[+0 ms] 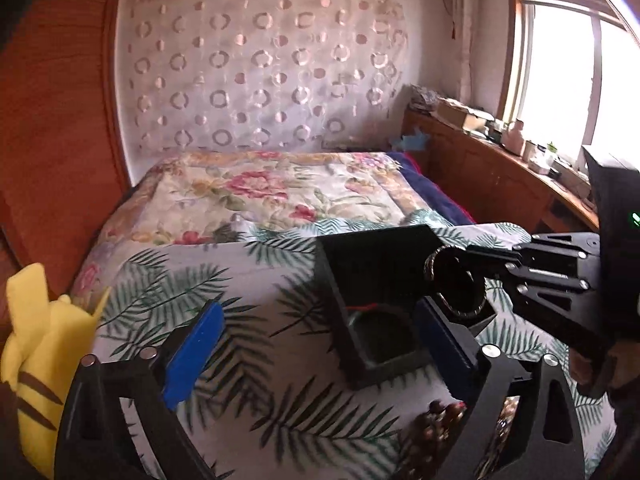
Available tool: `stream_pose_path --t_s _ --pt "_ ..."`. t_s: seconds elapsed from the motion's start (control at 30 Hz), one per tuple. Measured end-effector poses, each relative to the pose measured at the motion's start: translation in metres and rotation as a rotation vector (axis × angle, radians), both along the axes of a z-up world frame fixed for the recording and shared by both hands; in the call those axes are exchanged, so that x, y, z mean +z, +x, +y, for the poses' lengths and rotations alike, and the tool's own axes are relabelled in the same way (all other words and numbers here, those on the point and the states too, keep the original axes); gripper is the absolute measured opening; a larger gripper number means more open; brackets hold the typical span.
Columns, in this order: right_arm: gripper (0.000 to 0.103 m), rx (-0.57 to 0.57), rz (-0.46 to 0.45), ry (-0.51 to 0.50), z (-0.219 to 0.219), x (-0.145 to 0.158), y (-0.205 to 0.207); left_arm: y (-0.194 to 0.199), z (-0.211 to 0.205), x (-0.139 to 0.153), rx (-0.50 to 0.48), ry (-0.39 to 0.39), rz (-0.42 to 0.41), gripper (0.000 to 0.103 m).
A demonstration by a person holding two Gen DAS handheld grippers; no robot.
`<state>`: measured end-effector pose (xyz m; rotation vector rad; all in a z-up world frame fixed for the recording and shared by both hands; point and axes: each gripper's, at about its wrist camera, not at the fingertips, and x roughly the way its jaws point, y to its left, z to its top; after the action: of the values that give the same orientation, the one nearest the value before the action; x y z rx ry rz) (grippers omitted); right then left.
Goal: Organize jewelry
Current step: 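Lower jade bangle into black box with left tool while right tool drops silver bangle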
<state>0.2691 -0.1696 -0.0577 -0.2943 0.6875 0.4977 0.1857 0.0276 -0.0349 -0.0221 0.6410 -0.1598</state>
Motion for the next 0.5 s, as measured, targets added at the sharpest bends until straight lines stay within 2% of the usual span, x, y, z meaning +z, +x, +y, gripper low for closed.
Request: stream_pose_path --t_s 0.27,0.5 --pt "0.005 0.020 0.022 -0.098 0.021 -0.020 0.005 -0.031 0.008 -0.016 0.002 0.041 -0.018 0.095" --pt "0.006 0.033 0.037 -0.145 0.028 -0.031 0.005 -0.044 0.009 -0.028 -0.037 0.010 0.032 0.095"
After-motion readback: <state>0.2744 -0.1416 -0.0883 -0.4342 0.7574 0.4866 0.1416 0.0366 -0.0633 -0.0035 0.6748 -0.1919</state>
